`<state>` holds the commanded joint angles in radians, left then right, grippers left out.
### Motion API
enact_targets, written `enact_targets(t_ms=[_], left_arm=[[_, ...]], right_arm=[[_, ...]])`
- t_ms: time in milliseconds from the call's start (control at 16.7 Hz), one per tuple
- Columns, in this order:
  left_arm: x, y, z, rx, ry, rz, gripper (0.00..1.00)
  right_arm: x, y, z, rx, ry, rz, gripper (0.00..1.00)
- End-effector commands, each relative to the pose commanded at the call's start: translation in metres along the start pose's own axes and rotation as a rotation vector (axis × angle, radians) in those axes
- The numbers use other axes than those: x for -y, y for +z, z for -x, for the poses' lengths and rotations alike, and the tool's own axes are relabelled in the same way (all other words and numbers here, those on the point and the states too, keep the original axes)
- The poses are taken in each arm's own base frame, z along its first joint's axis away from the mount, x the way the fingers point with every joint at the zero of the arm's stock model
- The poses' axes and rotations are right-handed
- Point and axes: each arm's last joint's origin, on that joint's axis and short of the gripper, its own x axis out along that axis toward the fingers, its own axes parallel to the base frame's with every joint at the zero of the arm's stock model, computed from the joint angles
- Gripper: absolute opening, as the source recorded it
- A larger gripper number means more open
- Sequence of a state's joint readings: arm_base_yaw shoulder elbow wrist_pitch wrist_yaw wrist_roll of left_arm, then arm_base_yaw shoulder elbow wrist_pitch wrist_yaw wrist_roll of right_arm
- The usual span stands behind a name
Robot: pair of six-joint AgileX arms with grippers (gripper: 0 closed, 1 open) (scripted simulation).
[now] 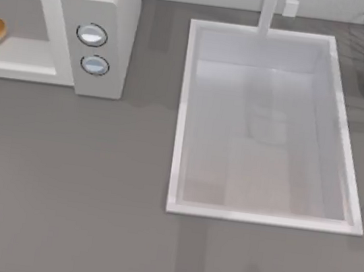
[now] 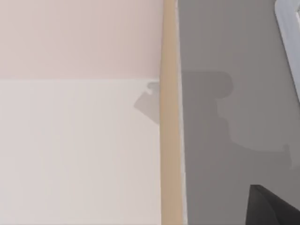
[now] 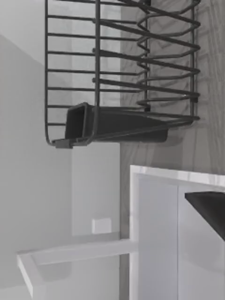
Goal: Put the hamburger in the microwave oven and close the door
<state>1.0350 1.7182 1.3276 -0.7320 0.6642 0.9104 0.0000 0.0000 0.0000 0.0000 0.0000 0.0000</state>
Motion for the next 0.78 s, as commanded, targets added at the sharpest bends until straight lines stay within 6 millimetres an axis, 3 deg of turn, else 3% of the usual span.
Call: enact_targets(t_ms=[540, 780], left_arm=[[-0.003, -0.058, -0.058, 0.005, 0.005, -0.002, 0.0], [-0.001, -0.069, -0.067, 0.002, 0.001, 0.002, 0.0]], right_arm=[[0.0, 0.0, 0.0, 0.0, 0.0, 0.0, 1.0], [0.0, 0.0, 0.0, 0.0, 0.0, 0.0, 1.0]])
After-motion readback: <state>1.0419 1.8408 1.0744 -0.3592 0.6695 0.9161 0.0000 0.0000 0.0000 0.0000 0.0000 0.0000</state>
